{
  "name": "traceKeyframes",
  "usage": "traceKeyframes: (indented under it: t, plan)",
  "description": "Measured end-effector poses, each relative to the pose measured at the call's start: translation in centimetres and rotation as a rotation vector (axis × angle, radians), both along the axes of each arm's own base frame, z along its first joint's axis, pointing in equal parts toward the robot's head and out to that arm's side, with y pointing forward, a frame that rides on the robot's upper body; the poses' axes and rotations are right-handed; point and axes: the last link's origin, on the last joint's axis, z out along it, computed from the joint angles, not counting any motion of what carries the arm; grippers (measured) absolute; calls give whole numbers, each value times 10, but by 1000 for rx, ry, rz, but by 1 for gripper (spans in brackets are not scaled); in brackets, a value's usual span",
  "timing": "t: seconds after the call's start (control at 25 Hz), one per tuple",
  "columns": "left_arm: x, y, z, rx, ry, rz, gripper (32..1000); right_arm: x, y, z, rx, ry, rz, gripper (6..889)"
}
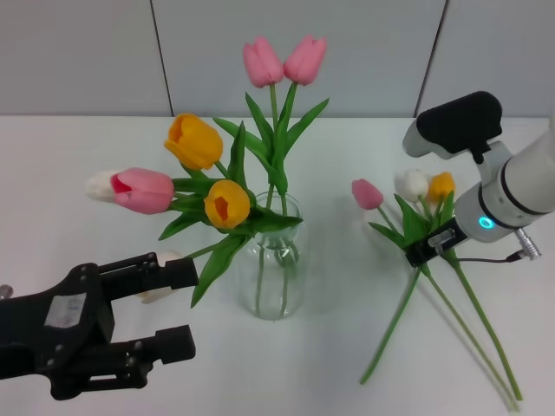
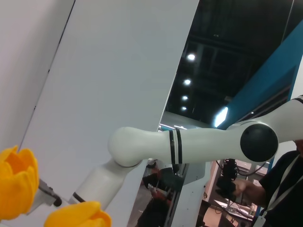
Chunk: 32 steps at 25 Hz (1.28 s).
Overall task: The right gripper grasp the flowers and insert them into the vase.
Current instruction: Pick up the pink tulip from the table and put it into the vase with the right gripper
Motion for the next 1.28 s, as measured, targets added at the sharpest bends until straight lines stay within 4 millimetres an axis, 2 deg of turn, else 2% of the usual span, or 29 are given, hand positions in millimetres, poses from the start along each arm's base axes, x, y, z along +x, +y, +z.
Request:
traceKeyframes:
  t: [0.24, 0.48, 0.92, 1.12, 1.28]
  plan:
    - [-1, 0, 1, 2, -1, 1, 814, -2, 5, 19, 32, 9, 20, 56]
    - [-2, -2, 1, 3, -2, 8, 814, -6, 8, 55, 106, 41, 65, 54]
    - [-5, -3, 4, 6, 3, 13, 814, -50, -2, 124, 289, 268, 294, 52]
    - [-5, -3, 4, 6, 5, 14, 814, -85, -20, 160, 364, 373, 473, 52]
    - [-6, -4, 4, 6, 6, 15, 814, -111, -36, 176, 386, 490, 619, 51]
